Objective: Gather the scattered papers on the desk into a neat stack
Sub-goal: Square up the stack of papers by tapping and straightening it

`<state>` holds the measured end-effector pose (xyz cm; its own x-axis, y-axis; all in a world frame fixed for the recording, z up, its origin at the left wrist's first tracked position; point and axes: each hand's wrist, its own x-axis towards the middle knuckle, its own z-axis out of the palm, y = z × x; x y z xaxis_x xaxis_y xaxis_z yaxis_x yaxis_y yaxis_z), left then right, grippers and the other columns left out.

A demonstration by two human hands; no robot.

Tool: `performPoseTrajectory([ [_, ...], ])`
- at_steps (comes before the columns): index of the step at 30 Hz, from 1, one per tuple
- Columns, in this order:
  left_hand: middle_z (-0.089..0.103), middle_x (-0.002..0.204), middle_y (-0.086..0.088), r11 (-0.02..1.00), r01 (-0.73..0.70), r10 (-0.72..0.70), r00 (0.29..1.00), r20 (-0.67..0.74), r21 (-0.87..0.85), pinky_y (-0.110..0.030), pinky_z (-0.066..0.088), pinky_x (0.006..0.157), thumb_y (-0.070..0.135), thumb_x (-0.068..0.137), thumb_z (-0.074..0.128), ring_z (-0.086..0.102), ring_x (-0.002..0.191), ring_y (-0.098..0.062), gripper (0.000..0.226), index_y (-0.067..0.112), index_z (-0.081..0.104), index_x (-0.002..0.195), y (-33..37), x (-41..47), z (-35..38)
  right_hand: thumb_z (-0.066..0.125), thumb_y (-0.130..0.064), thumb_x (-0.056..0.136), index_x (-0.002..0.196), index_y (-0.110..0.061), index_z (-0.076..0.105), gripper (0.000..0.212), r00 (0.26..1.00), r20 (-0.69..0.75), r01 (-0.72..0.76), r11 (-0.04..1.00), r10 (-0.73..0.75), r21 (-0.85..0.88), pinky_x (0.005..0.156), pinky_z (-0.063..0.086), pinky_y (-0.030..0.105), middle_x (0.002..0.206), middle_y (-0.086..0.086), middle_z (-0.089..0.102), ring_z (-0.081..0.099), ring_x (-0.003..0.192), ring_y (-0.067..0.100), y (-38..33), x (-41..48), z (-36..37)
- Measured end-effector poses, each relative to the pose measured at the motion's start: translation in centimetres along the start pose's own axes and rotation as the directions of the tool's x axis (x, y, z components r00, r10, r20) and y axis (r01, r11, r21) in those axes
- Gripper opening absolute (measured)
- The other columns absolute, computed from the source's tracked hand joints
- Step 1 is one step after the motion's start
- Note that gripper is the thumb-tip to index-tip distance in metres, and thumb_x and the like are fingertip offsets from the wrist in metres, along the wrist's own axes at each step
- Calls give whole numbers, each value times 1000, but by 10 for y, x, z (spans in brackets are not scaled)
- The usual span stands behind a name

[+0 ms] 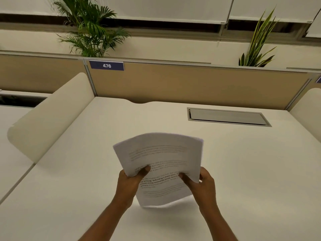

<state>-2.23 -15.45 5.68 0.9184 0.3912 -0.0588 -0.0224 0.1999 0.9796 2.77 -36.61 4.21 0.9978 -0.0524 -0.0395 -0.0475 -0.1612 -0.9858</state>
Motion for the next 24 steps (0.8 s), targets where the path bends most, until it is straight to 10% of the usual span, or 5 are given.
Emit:
performPoseTrajectory([
  [5, 76, 111, -6, 935, 106, -143, 986, -88, -338, -50, 60, 79, 20, 80, 72, 73, 98, -30, 33, 28, 70, 112, 2, -5, 3, 79, -45, 68, 133, -26, 34, 81, 895, 68, -445, 891, 440, 90, 88, 46, 36, 123, 7, 52, 55, 112, 25, 30, -15, -6],
  [10, 76, 110, -12, 838, 267, -374, 916, -145, -476, -51, 60, 75, 26, 74, 74, 73, 96, -35, 47, 19, 66, 120, -13, -31, 22, 67, -30, 78, 122, -22, 60, 45, 796, 449, -602, 604, 406, 522, 79, 59, 43, 117, 7, 71, 69, 105, 28, 42, -30, 5],
  [18, 79, 95, -12, 819, 253, -425, 870, -249, -515, -38, 62, 60, 19, 79, 70, 76, 82, -26, 41, 0, 66, 115, -24, -27, -16, 63, -15, 88, 111, -13, 65, 23, 934, 203, -338, 910, 294, 239, 75, 59, 45, 96, 7, 78, 74, 86, 28, 48, -22, -22],
  [24, 77, 101, -16, 936, 340, -348, 933, 95, 87, -38, 60, 63, 31, 74, 78, 75, 84, -31, 44, 11, 71, 112, 0, -2, -95, 62, -18, 89, 102, -17, 68, 14, 942, 212, -287, 951, 259, 113, 56, 59, 26, 90, 2, 78, 75, 76, 23, 46, -17, -50],
])
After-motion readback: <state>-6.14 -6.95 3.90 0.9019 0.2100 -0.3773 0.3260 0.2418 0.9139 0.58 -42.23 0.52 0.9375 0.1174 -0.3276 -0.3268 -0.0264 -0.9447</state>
